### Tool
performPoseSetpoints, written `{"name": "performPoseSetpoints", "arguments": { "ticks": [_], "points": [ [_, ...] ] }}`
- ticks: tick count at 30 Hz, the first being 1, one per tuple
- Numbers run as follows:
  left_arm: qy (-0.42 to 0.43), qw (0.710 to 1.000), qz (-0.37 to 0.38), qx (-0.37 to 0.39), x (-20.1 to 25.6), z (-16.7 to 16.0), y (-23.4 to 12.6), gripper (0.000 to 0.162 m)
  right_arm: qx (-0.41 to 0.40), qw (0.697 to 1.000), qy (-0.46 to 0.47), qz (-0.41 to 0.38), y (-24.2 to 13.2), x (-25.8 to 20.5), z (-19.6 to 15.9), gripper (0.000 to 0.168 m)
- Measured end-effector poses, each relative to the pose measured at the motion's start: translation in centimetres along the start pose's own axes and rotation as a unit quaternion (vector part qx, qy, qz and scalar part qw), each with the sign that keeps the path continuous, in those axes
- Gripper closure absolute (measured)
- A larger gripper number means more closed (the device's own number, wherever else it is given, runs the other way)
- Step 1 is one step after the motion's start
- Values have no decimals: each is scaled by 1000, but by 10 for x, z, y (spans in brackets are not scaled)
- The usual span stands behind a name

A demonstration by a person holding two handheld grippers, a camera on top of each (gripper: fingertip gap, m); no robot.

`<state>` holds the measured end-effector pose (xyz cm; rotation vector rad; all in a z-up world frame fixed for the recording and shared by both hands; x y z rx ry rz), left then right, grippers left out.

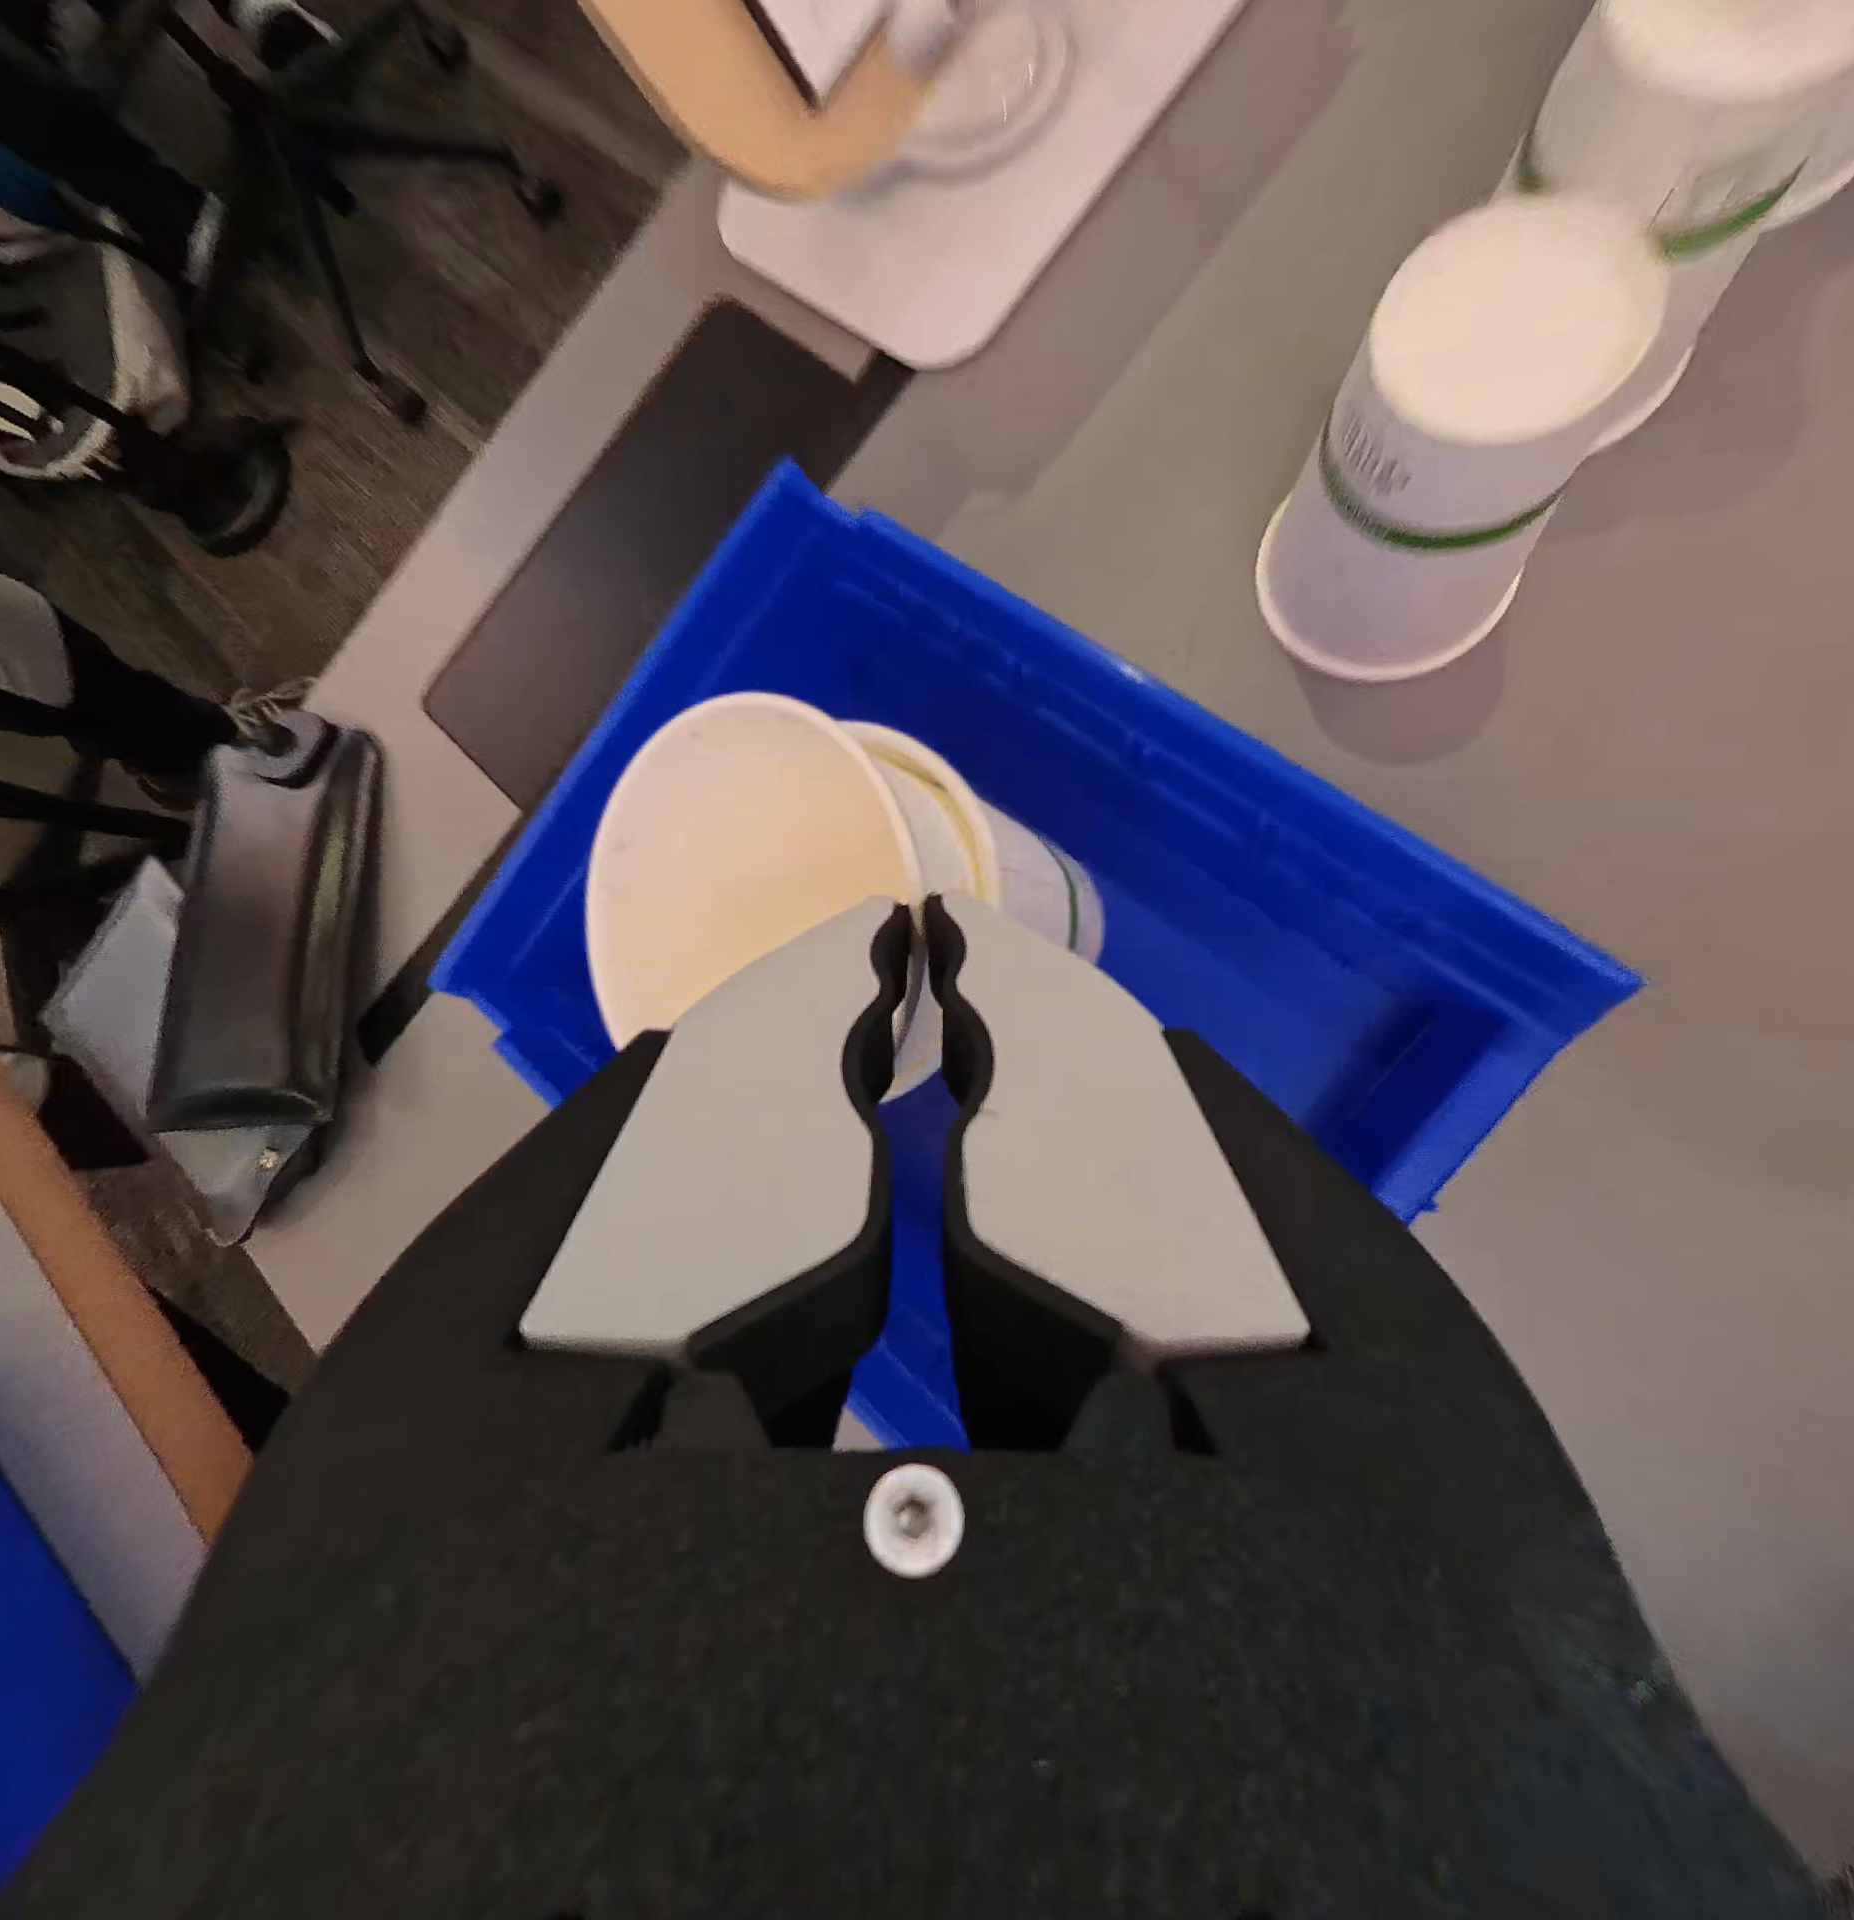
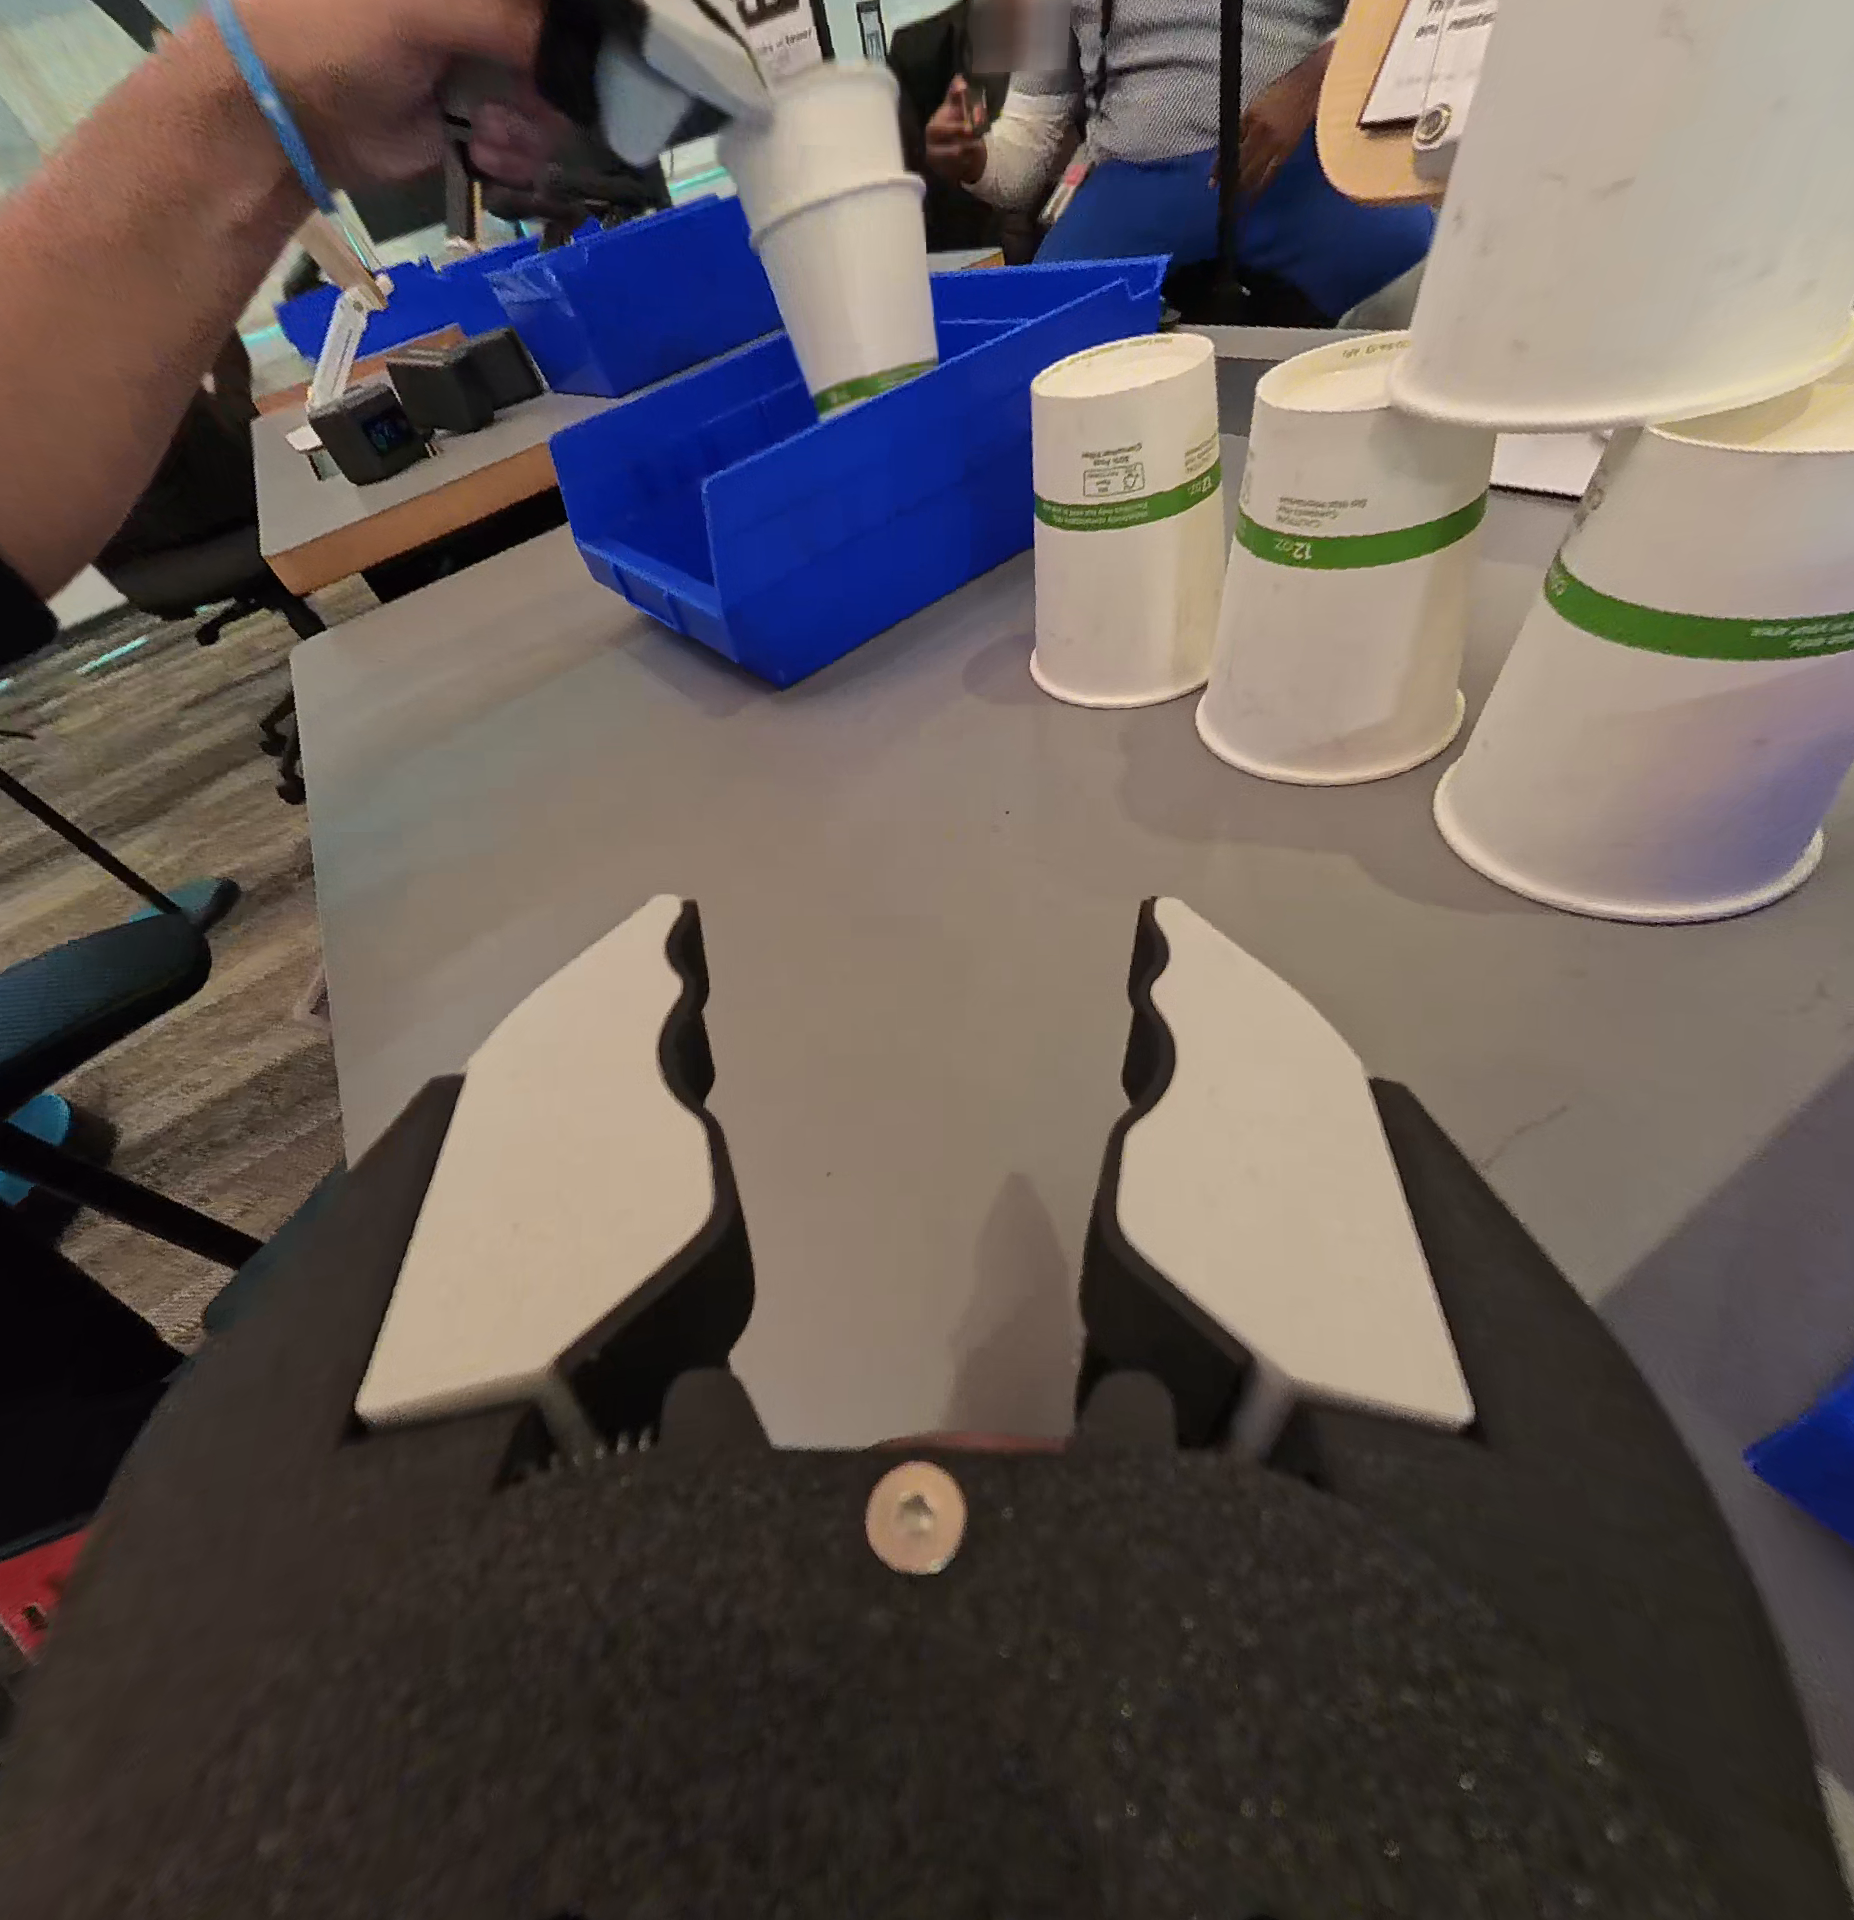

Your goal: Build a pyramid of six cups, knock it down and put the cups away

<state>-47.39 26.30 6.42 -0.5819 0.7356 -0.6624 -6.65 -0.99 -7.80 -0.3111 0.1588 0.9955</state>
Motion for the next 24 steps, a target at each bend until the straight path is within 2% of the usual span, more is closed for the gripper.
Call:
{"name": "performPoseSetpoints", "arguments": {
  "ticks": [8, 12, 16, 19, 22, 24],
  "points": [
    [-39, 994, 35, 98, 11, 18, -72, 159, 43, 997, 40, 46, 9, 7, 10, 91],
    [-154, 962, -15, 225, 52, 40, -95, 159, 109, 989, 46, 86, 26, 12, 37, 86],
    [-245, 910, -102, 320, 118, 66, -97, 160, 175, 968, 110, 146, 51, 24, 58, 71],
    [-269, 883, -167, 347, 166, 85, -89, 160, 207, 950, 145, 182, 61, 31, 68, 61],
    [-270, 874, -207, 348, 206, 98, -77, 160, 261, 928, 158, 212, 54, 30, 77, 61],
    [-260, 877, -226, 334, 225, 102, -68, 160, 282, 924, 149, 212, 46, 30, 80, 72]
  ]
}}
Point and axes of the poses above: each gripper's, where its closed fingertips meet, y out along the fingers, z out of its top, x = y × z across the jaws, the point moved 9 cm from there along -y, back along the fingers, and after that the axes turned 12 degrees about z, right-handed, at the moved point
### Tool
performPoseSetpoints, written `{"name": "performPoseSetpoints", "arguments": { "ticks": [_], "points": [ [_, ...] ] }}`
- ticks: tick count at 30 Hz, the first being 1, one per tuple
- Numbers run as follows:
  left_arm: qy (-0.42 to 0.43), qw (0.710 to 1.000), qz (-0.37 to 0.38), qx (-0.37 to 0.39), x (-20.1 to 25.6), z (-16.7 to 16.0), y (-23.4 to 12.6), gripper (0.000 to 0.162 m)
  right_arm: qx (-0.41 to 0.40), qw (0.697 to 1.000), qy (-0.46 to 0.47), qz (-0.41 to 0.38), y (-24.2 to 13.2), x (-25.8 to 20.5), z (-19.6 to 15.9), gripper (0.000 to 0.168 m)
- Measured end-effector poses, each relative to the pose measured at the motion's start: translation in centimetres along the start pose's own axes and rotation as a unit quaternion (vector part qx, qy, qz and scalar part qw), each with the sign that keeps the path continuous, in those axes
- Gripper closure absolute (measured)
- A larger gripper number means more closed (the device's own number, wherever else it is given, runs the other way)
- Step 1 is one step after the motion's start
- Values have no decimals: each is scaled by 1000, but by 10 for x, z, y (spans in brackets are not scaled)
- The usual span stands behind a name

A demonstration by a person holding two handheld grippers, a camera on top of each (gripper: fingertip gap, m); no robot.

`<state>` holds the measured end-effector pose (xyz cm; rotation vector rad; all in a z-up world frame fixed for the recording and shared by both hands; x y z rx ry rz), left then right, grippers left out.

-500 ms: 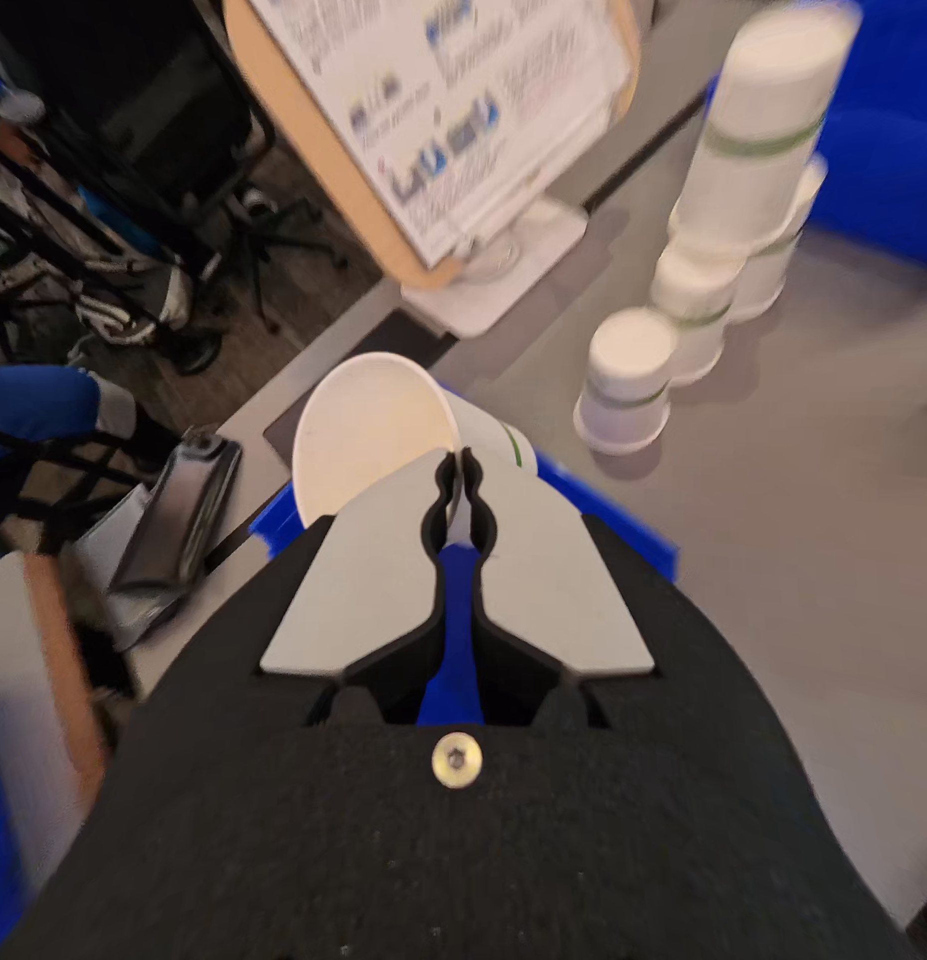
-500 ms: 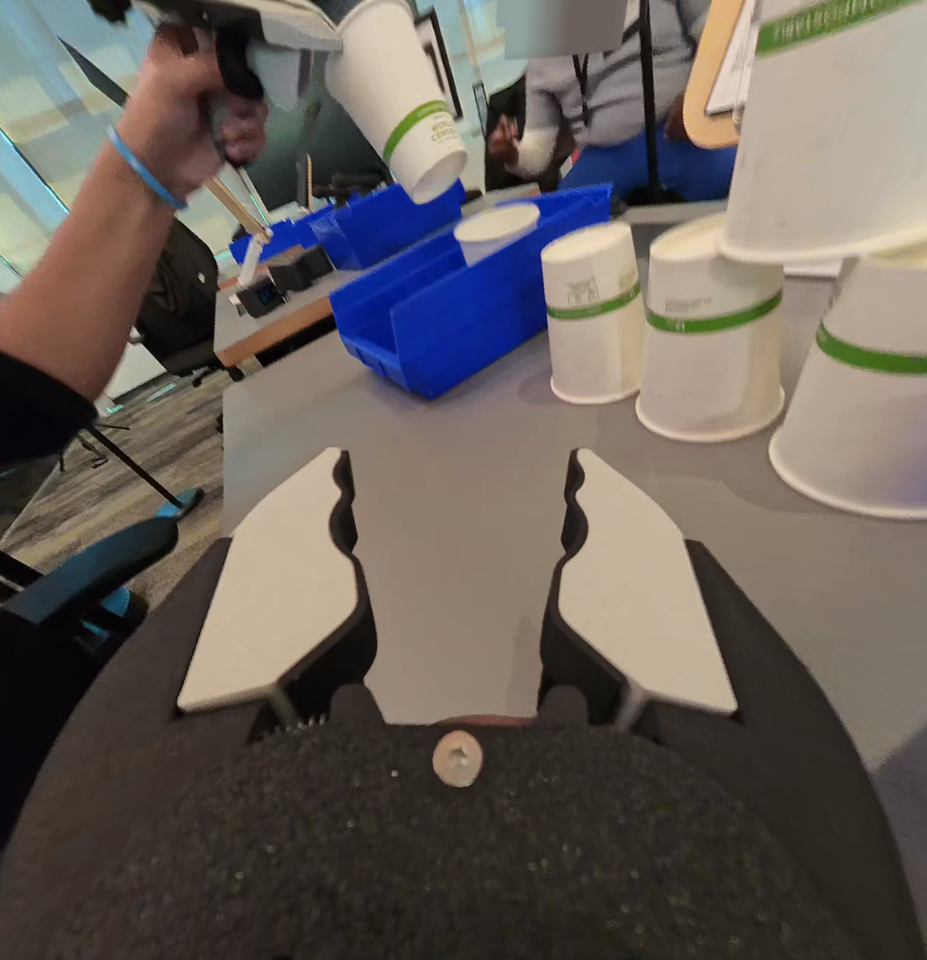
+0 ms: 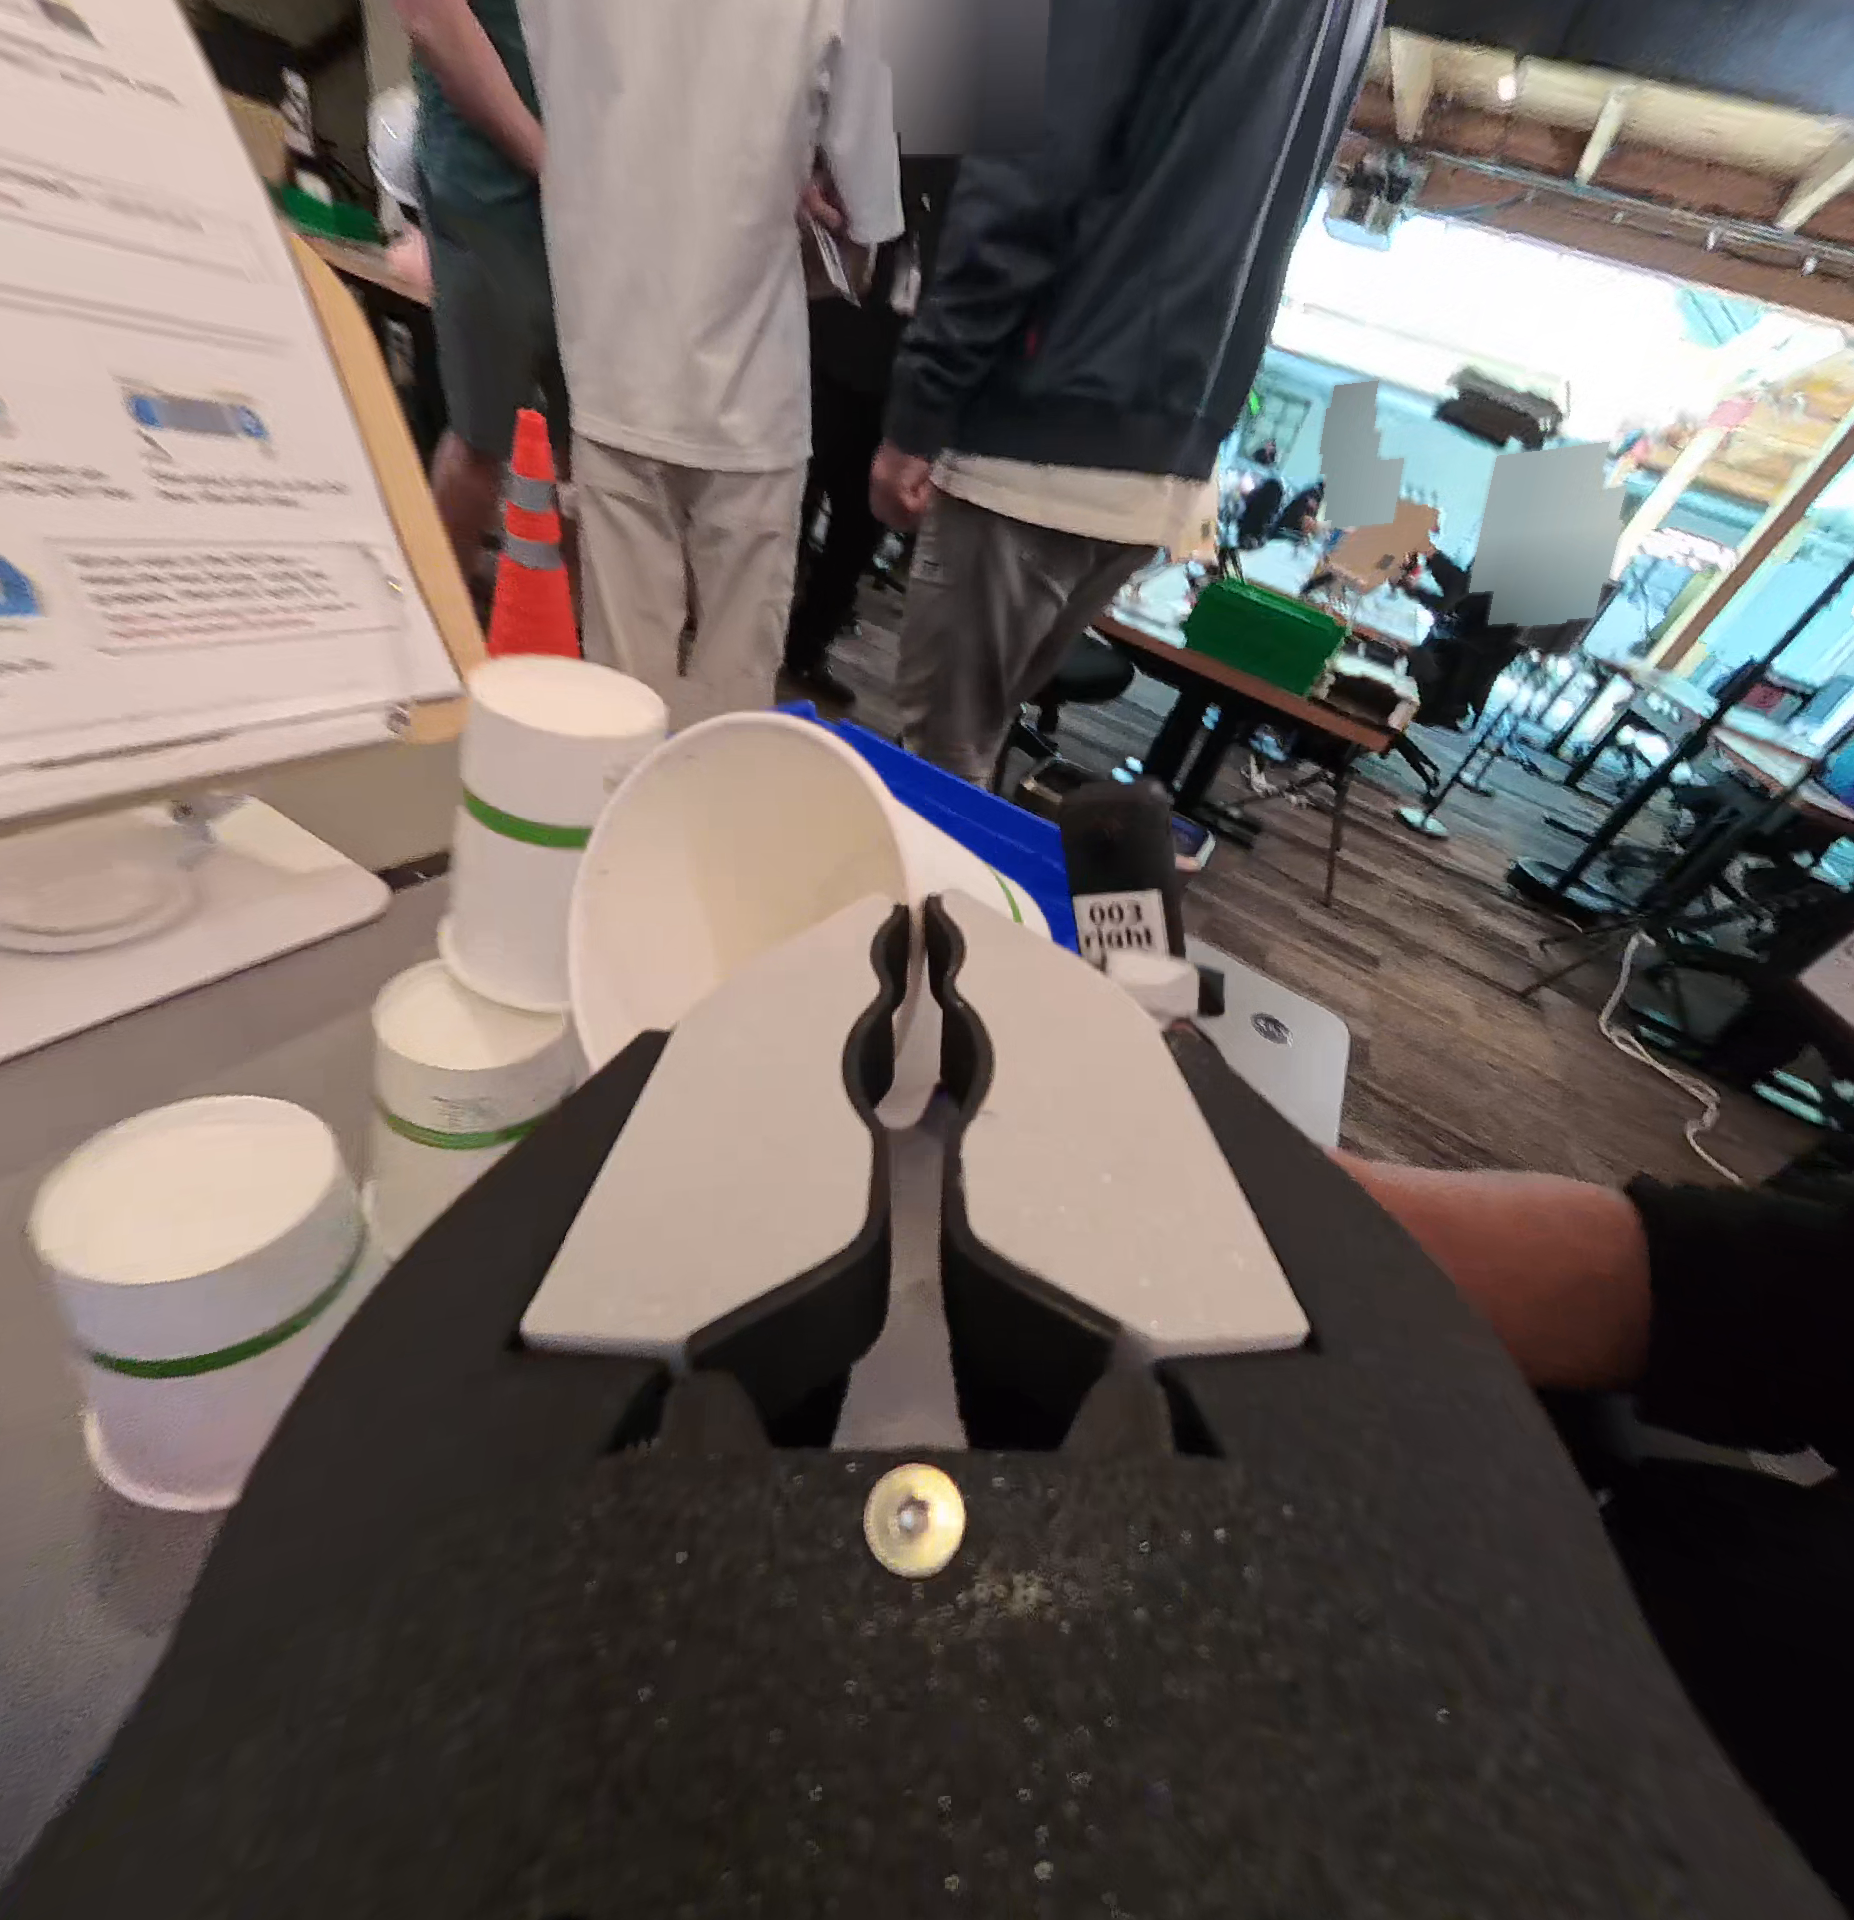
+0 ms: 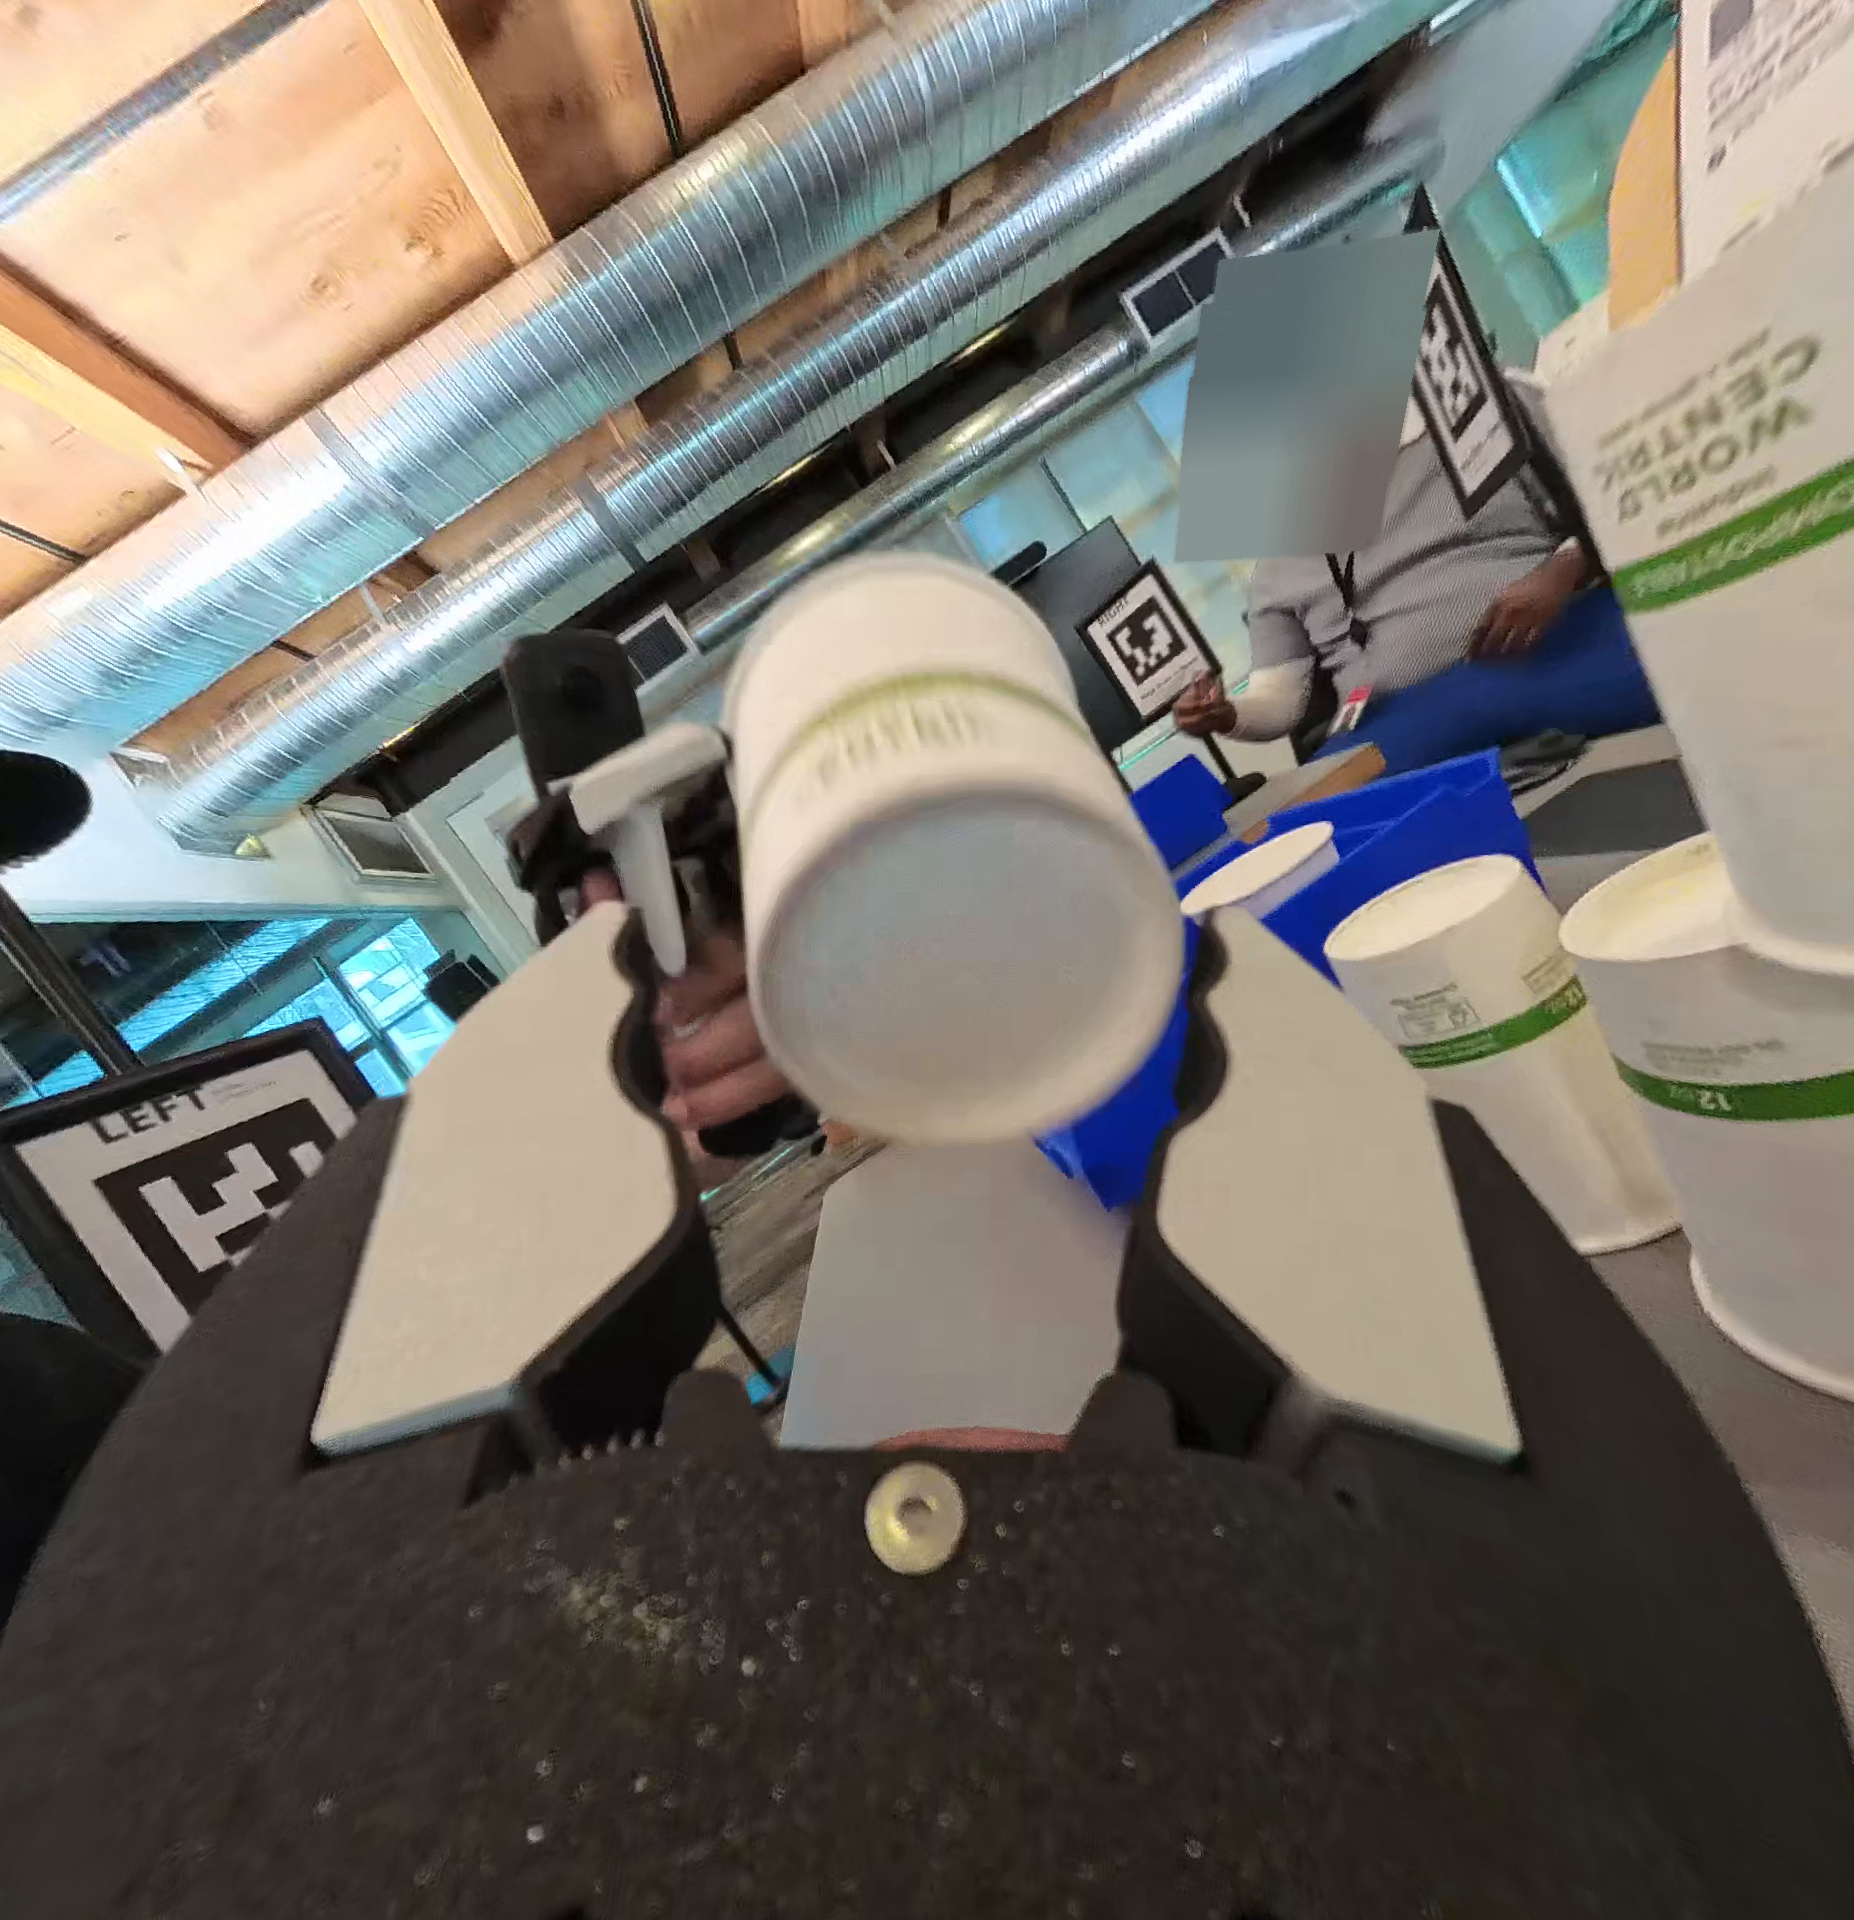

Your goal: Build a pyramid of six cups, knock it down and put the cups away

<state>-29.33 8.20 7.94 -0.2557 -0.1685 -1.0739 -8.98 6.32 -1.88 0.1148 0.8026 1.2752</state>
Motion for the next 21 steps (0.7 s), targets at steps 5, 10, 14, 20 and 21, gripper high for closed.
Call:
{"name": "performPoseSetpoints", "arguments": {
  "ticks": [5, 10, 14, 20, 21],
  "points": [
    [24, 1000, 6, -19, 7, -20, 7, 159, -44, 998, -15, -44, -18, -4, 6, 92],
    [187, 974, 92, -86, 8, -29, 3, 84, -83, 991, -32, -97, -22, -2, 9, 92],
    [419, 875, 156, -183, 25, -31, 8, 68, -145, 976, -54, -156, -15, -1, 10, 92],
    [668, 676, 166, -263, 42, -50, 47, 74, -211, 958, -60, -186, 0, -3, 3, 92],
    [675, 666, 154, -279, 42, -55, 55, 74, -217, 956, -62, -185, 2, -4, 2, 92]
  ]
}}
Point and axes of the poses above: each gripper's, where its closed fingertips meet, y out along the fingers, z out of its top, x = y × z across the jaws, the point moved 9 cm from there along -y, back along the fingers, and after that the axes turned 12 degrees about z, right-handed, at the moved point
